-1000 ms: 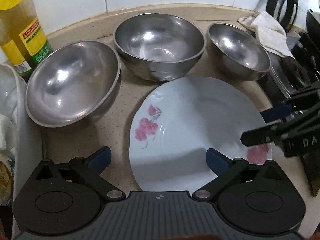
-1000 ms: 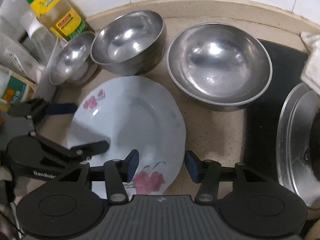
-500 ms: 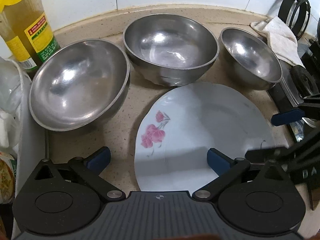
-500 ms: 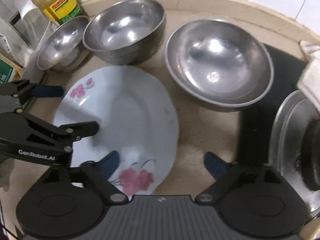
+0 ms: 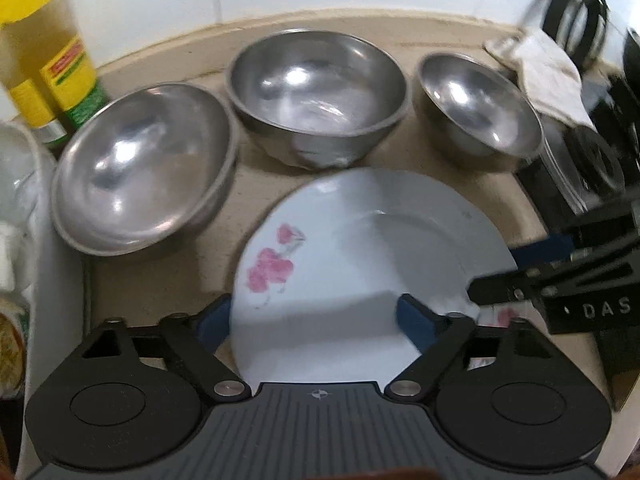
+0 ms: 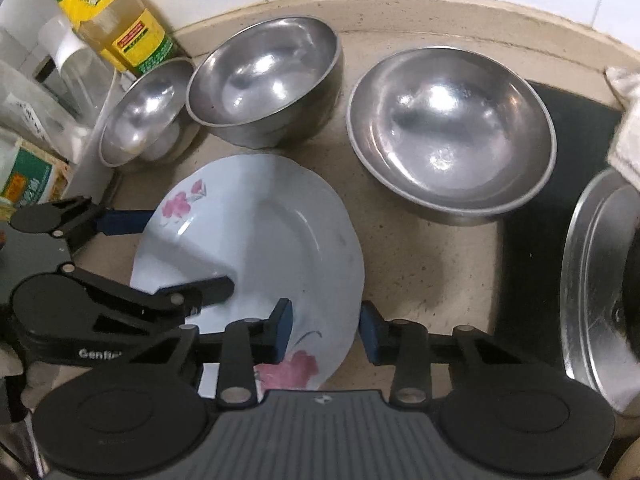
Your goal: Organize plates and bowls
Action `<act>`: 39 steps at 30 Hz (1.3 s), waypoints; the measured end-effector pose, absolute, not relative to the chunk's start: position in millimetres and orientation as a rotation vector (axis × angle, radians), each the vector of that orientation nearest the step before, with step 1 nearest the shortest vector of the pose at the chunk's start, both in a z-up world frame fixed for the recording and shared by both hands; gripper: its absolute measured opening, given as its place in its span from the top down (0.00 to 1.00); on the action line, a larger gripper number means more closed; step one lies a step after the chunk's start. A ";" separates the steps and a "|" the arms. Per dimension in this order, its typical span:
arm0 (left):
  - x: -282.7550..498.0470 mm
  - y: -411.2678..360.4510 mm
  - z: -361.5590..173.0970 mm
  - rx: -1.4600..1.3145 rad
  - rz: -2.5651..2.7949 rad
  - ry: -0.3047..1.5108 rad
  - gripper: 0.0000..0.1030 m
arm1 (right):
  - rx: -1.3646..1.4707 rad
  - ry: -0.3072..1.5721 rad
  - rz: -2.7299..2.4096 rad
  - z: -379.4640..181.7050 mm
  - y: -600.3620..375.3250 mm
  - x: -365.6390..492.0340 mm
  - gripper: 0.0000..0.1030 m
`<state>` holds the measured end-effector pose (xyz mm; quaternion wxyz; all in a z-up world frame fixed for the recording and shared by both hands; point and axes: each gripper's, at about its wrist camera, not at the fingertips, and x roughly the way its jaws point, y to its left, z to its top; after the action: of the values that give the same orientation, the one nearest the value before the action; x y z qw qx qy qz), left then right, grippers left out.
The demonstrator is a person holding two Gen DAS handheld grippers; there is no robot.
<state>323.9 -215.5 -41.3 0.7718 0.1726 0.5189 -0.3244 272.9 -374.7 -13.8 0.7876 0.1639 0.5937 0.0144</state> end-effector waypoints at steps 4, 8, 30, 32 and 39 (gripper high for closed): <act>329.4 -209.2 -38.0 0.346 -0.689 1.127 0.30 | 0.400 1.264 0.030 -13.8 -380.7 265.2 0.69; 327.3 -207.7 -37.7 0.337 -0.687 1.133 0.31 | 0.425 1.251 0.019 -13.0 -381.9 264.5 0.69; 331.1 -187.3 -18.7 0.252 -0.703 1.135 0.32 | 0.523 1.205 0.034 -8.4 -394.9 261.0 0.69; 330.2 -187.4 -17.2 0.253 -0.704 1.133 0.32 | 0.533 1.198 0.038 -5.8 -397.1 260.0 0.69; 330.4 -182.7 -24.9 0.236 -0.718 1.149 0.33 | 0.516 1.212 0.050 -6.8 -393.4 259.0 0.69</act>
<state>330.4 -182.7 -24.9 0.7728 0.1088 0.5302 -0.3314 259.0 -393.4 -6.8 0.7906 0.2396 0.5630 0.0231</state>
